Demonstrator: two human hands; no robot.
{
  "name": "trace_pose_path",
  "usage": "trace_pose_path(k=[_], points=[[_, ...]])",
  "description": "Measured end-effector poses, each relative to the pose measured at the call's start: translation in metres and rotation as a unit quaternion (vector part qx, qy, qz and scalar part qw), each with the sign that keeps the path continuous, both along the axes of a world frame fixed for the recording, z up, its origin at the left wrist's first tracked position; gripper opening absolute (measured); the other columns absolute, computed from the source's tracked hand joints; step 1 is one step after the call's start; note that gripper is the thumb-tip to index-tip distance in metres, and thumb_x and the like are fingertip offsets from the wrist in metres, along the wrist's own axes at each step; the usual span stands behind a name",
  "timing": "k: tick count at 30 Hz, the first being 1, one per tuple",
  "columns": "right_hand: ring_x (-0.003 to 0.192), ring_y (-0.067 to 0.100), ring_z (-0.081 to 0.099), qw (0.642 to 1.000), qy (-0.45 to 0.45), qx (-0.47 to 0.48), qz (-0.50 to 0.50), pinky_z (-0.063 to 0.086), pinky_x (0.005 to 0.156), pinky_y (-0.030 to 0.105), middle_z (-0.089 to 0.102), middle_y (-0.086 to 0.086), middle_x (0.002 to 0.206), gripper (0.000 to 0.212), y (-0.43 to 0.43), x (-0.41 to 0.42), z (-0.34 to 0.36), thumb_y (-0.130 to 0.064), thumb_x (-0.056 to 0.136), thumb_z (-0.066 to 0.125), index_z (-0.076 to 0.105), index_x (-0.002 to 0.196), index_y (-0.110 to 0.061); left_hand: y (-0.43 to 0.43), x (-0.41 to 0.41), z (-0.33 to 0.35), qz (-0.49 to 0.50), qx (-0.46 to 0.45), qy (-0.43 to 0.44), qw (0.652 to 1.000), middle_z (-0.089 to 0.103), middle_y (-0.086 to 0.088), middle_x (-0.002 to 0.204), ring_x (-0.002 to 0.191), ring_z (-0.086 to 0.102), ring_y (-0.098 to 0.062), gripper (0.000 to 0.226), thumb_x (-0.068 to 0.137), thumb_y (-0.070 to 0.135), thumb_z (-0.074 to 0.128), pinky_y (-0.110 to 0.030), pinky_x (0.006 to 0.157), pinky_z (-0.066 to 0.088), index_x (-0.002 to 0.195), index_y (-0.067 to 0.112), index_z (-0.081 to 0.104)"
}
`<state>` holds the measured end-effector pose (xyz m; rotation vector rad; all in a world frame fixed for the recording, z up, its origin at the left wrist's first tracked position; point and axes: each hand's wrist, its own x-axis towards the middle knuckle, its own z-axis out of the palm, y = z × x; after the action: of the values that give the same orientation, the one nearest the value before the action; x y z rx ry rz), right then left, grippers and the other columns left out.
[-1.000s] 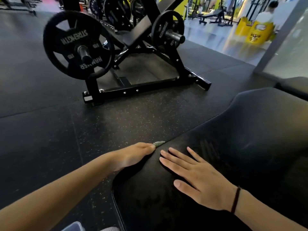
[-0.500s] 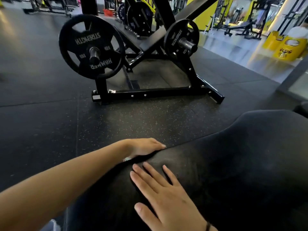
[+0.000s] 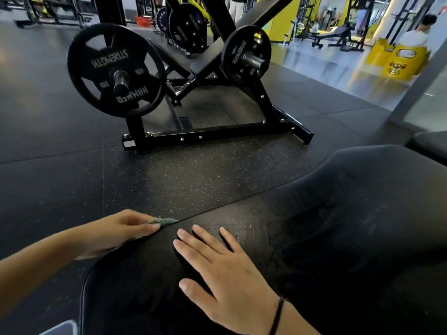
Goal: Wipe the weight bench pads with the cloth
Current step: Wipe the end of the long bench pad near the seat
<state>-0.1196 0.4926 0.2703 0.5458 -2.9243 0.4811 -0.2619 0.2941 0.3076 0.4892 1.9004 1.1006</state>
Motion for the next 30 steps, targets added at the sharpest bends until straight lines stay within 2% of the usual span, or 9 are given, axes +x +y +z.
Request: trace_pose_path(k=[3, 5, 7, 11, 18, 22, 24, 27, 30], points=[[0.145, 0.005, 0.005, 1.0, 0.005, 0.001, -0.007, 0.004, 0.116, 0.047, 0.017, -0.016, 0.156, 0.056, -0.001, -0.001, -0.001, -0.05, 0.096, 0.028, 0.025, 0.147, -0.027, 0.018, 0.006, -0.002, 0.045, 0.021, -0.005, 0.999, 0.076, -0.001, 0.088, 0.083, 0.071, -0.013, 0.019, 0.081, 0.039, 0.062, -0.021, 0.068, 0.056, 0.083, 0.03, 0.078], [0.145, 0.006, 0.007, 1.0, 0.007, 0.011, -0.016, 0.007, 0.115, 0.05, 0.019, -0.015, 0.156, 0.056, -0.003, -0.001, -0.001, -0.05, 0.095, 0.028, 0.026, 0.147, -0.028, 0.048, -0.001, -0.003, 0.028, 0.011, 0.023, 0.999, 0.075, 0.005, 0.088, 0.085, 0.07, -0.007, 0.022, 0.09, 0.032, 0.055, -0.013, 0.065, 0.052, 0.09, 0.029, 0.077], [0.145, 0.005, 0.005, 1.0, -0.01, 0.004, -0.015, 0.004, 0.116, 0.047, 0.017, -0.015, 0.156, 0.055, -0.004, -0.001, 0.001, -0.049, 0.096, 0.028, 0.024, 0.147, -0.029, 0.083, -0.012, -0.004, -0.009, -0.004, 0.058, 0.998, 0.074, 0.004, 0.099, 0.096, 0.067, -0.009, 0.025, 0.094, 0.032, 0.051, -0.013, 0.076, 0.051, 0.102, 0.023, 0.073], [0.144, 0.0, -0.004, 1.0, -0.029, 0.002, -0.012, 0.0, 0.117, 0.041, 0.011, -0.018, 0.157, 0.055, -0.004, -0.001, 0.005, -0.048, 0.097, 0.027, 0.019, 0.148, -0.03, 0.139, -0.026, -0.009, -0.074, -0.02, 0.131, 0.988, 0.071, 0.0, 0.107, 0.104, 0.064, -0.015, 0.032, 0.096, 0.036, 0.049, -0.034, 0.098, 0.047, 0.114, 0.018, 0.068], [0.143, -0.002, -0.004, 0.999, -0.025, 0.01, -0.019, 0.004, 0.117, 0.041, 0.012, -0.02, 0.156, 0.055, -0.005, 0.003, 0.005, -0.049, 0.097, 0.025, 0.022, 0.148, -0.03, 0.061, -0.018, -0.002, -0.137, -0.051, 0.358, 0.922, 0.056, 0.019, 0.127, 0.117, 0.05, 0.006, 0.037, 0.095, 0.038, 0.044, -0.014, 0.1, 0.037, 0.128, 0.028, 0.057], [0.142, -0.004, -0.006, 0.999, -0.034, 0.002, -0.021, 0.001, 0.118, 0.04, 0.011, -0.022, 0.156, 0.054, -0.005, 0.001, 0.006, -0.049, 0.097, 0.026, 0.022, 0.148, -0.032, -0.013, -0.003, 0.006, -0.057, 0.022, 0.302, 0.951, 0.067, 0.028, 0.107, 0.102, 0.06, 0.009, 0.062, 0.072, 0.08, 0.04, -0.013, 0.09, 0.045, 0.115, 0.042, 0.065], [0.142, -0.005, -0.006, 0.999, -0.034, 0.001, -0.021, 0.0, 0.117, 0.038, 0.011, -0.023, 0.155, 0.054, -0.005, 0.002, 0.006, -0.049, 0.097, 0.026, 0.022, 0.148, -0.032, -0.026, 0.001, 0.009, 0.022, 0.074, 0.268, 0.96, 0.071, 0.02, 0.104, 0.099, 0.065, 0.0, 0.041, 0.078, 0.066, 0.045, -0.022, 0.09, 0.049, 0.106, 0.047, 0.067], [0.142, -0.005, -0.007, 0.999, -0.041, 0.001, -0.022, -0.001, 0.116, 0.037, 0.01, -0.024, 0.155, 0.054, -0.006, 0.002, 0.008, -0.049, 0.097, 0.025, 0.021, 0.148, -0.032, -0.018, -0.01, 0.024, 0.108, 0.039, 0.365, 0.924, 0.069, 0.006, 0.097, 0.075, 0.065, -0.012, 0.034, 0.078, 0.051, 0.047, -0.03, 0.072, 0.054, 0.102, 0.044, 0.069], [0.141, -0.007, -0.009, 0.999, -0.046, 0.009, -0.023, -0.001, 0.116, 0.036, 0.009, -0.026, 0.155, 0.054, -0.006, 0.002, 0.01, -0.05, 0.096, 0.024, 0.02, 0.148, -0.034, 0.005, -0.027, 0.043, 0.128, -0.034, 0.436, 0.89, 0.07, 0.0, 0.079, 0.051, 0.05, -0.008, 0.032, 0.087, 0.044, 0.05, -0.018, 0.05, 0.043, 0.11, 0.031, 0.068]])
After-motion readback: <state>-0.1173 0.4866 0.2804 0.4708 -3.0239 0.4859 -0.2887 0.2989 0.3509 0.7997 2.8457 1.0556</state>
